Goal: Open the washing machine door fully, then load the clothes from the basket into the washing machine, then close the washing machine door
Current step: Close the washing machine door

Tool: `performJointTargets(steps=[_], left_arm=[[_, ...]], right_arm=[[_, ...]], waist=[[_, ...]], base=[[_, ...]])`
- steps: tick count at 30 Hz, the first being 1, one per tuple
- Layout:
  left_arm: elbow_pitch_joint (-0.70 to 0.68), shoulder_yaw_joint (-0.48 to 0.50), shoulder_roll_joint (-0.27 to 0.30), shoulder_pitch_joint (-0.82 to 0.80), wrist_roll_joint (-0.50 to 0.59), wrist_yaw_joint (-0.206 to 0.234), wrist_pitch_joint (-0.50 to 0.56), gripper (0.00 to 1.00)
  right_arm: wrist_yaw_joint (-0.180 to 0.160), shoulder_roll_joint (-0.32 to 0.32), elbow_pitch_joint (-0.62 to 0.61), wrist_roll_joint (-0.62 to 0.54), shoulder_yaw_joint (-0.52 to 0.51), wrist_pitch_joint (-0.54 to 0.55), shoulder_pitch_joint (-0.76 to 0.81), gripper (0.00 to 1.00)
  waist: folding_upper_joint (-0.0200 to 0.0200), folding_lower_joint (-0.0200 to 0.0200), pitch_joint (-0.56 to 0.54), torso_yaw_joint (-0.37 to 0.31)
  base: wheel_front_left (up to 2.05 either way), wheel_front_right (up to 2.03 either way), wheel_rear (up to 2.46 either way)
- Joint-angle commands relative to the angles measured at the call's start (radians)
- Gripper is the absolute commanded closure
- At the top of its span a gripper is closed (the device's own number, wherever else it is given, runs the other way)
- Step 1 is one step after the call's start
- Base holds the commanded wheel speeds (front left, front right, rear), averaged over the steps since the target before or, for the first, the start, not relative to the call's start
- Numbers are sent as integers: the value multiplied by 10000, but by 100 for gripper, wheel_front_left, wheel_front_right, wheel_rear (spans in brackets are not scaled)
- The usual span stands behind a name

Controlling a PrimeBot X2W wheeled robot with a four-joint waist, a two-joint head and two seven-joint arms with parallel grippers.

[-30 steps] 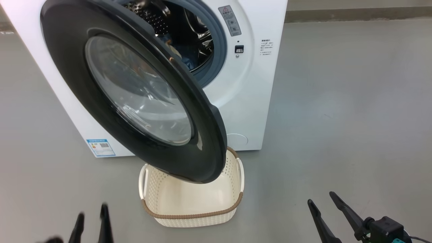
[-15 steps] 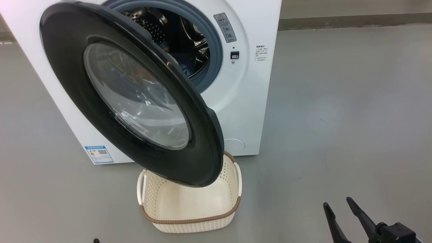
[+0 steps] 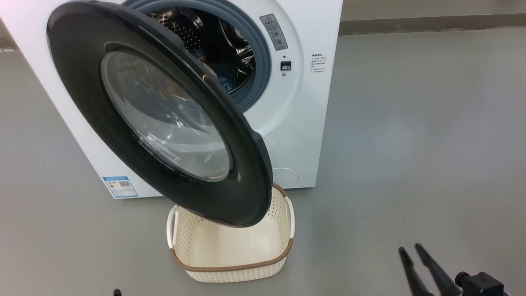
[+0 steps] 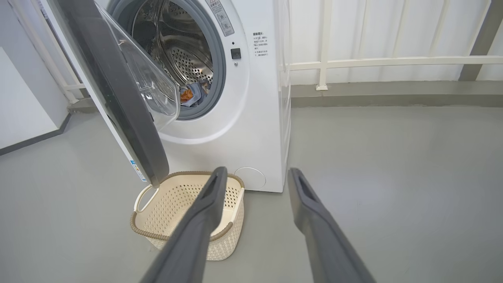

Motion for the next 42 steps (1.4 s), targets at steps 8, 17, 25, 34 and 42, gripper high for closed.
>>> performJointTargets(steps=[8, 17, 25, 34, 42], left_arm=[[-415, 27, 0, -157, -102, 287, -104, 0], [-371, -472, 0, -268, -238, 510, -105, 0], [-349, -690, 0, -347, -245, 636, -105, 0], [-200, -1622, -1, -611, -374, 684, -105, 0], [-154, -2521, -1, -987, -383, 735, -105, 0]], right_arm=[[16, -128, -496, -125, 643, -48, -802, 100], [16, 72, -2216, 70, 1678, -48, -2329, 100], [16, 259, -2760, 280, 3122, -48, -3429, 100], [16, 160, -1089, 701, 4150, -48, -3964, 100], [16, -31, -450, 799, 3607, -48, -4324, 100]], waist=[[0, 0, 56, 207], [0, 0, 51, 728], [0, 0, 59, 1362], [0, 0, 506, 2709], [0, 0, 1353, 3495]], base=[[0, 0, 0], [0, 0, 0], [0, 0, 0], [0, 0, 0], [0, 0, 0]])
